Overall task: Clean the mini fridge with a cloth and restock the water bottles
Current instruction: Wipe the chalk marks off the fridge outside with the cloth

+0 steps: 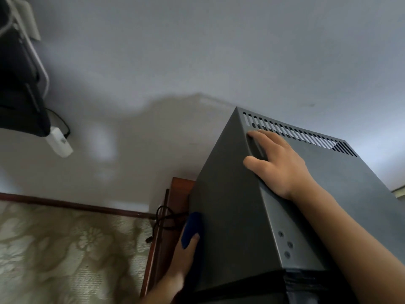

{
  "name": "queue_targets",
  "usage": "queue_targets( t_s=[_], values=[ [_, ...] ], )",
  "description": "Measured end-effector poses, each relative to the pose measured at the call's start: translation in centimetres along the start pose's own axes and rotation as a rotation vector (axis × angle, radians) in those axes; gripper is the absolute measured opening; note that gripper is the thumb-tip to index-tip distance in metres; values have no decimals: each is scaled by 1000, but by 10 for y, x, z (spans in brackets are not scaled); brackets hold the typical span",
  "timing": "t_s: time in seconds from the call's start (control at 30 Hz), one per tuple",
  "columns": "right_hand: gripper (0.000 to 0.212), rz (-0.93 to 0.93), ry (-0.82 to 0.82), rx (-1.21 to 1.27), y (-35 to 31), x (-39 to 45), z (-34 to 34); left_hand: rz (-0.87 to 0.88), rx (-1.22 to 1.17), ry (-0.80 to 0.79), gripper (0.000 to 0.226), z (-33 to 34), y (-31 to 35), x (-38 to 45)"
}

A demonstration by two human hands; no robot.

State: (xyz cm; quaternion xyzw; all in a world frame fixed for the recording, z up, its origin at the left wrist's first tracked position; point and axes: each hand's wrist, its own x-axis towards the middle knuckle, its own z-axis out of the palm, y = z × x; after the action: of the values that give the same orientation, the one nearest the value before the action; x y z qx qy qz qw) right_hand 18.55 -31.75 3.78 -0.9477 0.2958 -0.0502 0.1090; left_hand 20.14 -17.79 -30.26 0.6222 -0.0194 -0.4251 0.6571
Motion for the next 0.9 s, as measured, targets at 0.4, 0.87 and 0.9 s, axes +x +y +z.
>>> queue_targets(
  t_s=[0.4,0.87,0.9],
  values=[
    [69,-86,-129,4,-14,-17,-1,184,-210,-204,91,-5,3,-59],
    [23,-401,-217,-2,-6,-6,1,272,-155,38,80,29,89,134],
    [23,-478,-214,-22,-7,-5,2,290,-149,33,79,30,86,138]
  ],
)
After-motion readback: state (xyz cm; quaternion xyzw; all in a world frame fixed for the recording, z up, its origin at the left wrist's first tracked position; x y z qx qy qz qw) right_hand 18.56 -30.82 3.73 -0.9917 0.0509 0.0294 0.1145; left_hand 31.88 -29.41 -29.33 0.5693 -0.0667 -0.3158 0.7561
